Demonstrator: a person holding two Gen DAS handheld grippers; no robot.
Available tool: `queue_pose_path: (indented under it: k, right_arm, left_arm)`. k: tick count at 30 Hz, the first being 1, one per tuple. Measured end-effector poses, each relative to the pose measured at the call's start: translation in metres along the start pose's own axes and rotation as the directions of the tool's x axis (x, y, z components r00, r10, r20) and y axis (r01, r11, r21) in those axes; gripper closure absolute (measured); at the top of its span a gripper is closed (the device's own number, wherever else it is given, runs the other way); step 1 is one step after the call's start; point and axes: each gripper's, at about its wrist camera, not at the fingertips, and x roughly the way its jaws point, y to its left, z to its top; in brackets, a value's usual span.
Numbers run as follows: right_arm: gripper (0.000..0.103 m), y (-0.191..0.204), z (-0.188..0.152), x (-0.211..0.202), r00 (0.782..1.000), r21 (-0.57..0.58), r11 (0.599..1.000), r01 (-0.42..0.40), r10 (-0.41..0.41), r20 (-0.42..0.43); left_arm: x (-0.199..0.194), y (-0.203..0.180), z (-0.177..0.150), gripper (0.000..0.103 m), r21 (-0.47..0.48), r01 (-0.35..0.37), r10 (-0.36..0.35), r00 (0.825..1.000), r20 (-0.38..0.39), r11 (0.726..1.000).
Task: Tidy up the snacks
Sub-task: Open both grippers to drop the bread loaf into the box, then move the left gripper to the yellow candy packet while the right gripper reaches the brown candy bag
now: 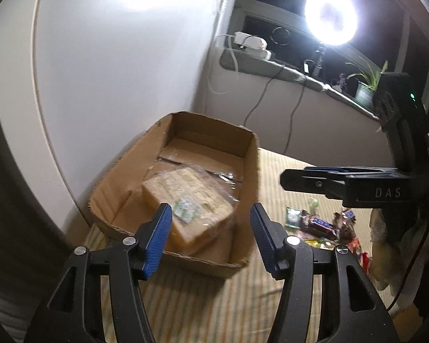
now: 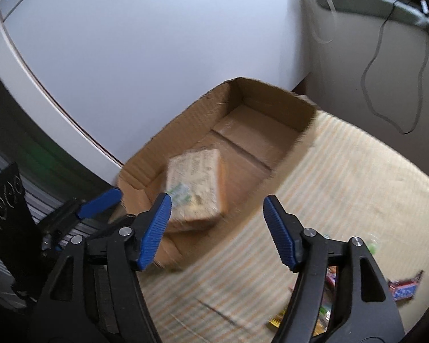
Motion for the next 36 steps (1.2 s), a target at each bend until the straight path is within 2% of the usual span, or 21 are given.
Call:
queue_pose_path:
  k: [3,5,7,9,13,18,22,27,29,34,36]
  right_arm:
    - [0.028,-0.009,-0.017,-0.023,0.996,-0.005,0.998,0.067,-0.066,0.053]
    - [0.02,-0.019,-0.031,-0.043,0.989,0.01,0.994,0.105,-0.105,0.101]
    - [0.016,-0.035,-0.046,-0.062,0.98,0.053,0.991,0.124,-0.131,0.147]
    - [0.016,-0.053,-0.063,-0.084,0.974,0.117,0.985,0.13,-0.149,0.172]
    - [0.012,-0.083,-0.094,-0.114,0.961,0.204,0.962,0.179,-0.216,0.174]
    - [0.011,-0.115,-0.136,-0.15,0.936,0.282,0.924,0.26,-0.313,0.162]
    - [0.011,-0.129,-0.168,-0.171,0.923,0.316,0.903,0.29,-0.351,0.156]
    - [0.012,-0.124,-0.198,-0.179,0.918,0.298,0.9,0.319,-0.371,0.139]
    - [0.016,-0.12,-0.208,-0.177,0.922,0.28,0.907,0.315,-0.362,0.137]
    - [0.027,-0.106,-0.206,-0.152,0.935,0.184,0.928,0.324,-0.344,0.09]
    - [0.027,-0.099,-0.202,-0.144,0.941,0.127,0.94,0.317,-0.328,0.079]
  left_arm:
    - [-0.002,-0.013,-0.004,0.047,0.017,0.028,-0.028,1.0,0.005,0.999]
    - [-0.003,-0.023,-0.008,0.047,0.028,0.053,-0.053,0.999,0.003,0.998]
    - [-0.004,-0.033,-0.011,0.047,0.039,0.076,-0.076,0.997,-0.001,0.996]
    - [-0.003,-0.044,-0.014,0.047,0.052,0.103,-0.102,0.995,-0.009,0.993]
    - [0.001,-0.065,-0.021,0.047,0.069,0.154,-0.152,0.988,-0.033,0.986]
    - [0.008,-0.086,-0.032,0.047,0.084,0.199,-0.193,0.979,-0.072,0.977]
    - [0.017,-0.099,-0.042,0.048,0.086,0.227,-0.216,0.97,-0.115,0.97]
    - [0.033,-0.104,-0.052,0.056,0.062,0.245,-0.232,0.958,-0.167,0.968]
    - [0.04,-0.102,-0.054,0.058,0.046,0.245,-0.232,0.955,-0.184,0.968]
    - [0.053,-0.101,-0.055,0.06,0.05,0.221,-0.206,0.956,-0.209,0.974]
    - [0.057,-0.101,-0.055,0.06,0.047,0.217,-0.202,0.954,-0.22,0.975]
